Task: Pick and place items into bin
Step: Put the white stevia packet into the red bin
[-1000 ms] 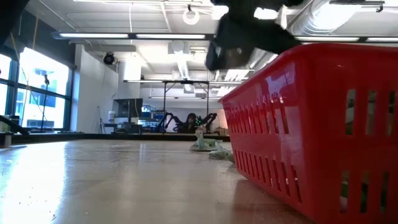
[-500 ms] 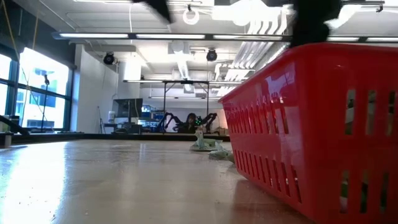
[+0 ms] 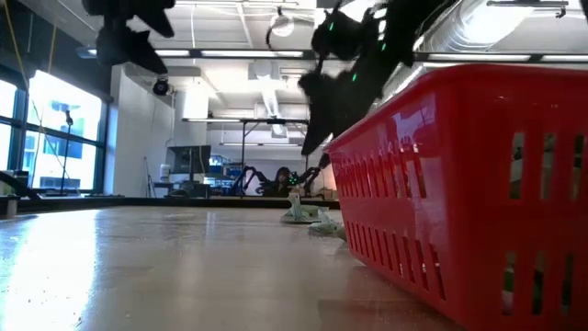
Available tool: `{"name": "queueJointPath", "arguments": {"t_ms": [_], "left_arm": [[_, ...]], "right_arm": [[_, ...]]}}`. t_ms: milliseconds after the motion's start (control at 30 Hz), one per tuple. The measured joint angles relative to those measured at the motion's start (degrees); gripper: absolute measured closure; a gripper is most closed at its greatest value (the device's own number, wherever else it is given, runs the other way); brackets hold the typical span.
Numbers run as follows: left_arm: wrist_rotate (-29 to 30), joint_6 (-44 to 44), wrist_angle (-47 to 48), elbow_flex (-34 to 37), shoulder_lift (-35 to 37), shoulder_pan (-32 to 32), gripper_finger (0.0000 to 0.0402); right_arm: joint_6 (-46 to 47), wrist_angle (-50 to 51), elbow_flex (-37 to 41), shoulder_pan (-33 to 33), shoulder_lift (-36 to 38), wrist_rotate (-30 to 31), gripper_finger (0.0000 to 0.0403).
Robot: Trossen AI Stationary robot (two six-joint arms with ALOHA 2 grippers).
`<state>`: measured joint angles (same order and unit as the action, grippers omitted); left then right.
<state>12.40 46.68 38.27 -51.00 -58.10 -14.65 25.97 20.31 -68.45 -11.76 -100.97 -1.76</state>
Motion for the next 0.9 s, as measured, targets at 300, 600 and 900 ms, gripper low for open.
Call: {"name": "queueJointPath", "arguments": {"t_ms": [300, 600, 900], "left_arm": [[-1.5, -8.8, -0.1, 4.7, 10.9, 12.6, 0.0110], [-12.0, -13.9, -3.8, 4.8, 10.1, 21.4, 0.0110], [-13.3, -13.0, -4.4, 4.7, 10.1, 22.5, 0.0110]], "right_arm": [[32.7, 1.6, -3.1, -5.7, -8.9, 4.9, 0.0169], [35.8, 4.7, -19.5, -5.1, -18.0, 6.9, 0.0237], [26.4, 15.1, -27.3, -4.2, -26.7, 1.0, 0.0289]]}}
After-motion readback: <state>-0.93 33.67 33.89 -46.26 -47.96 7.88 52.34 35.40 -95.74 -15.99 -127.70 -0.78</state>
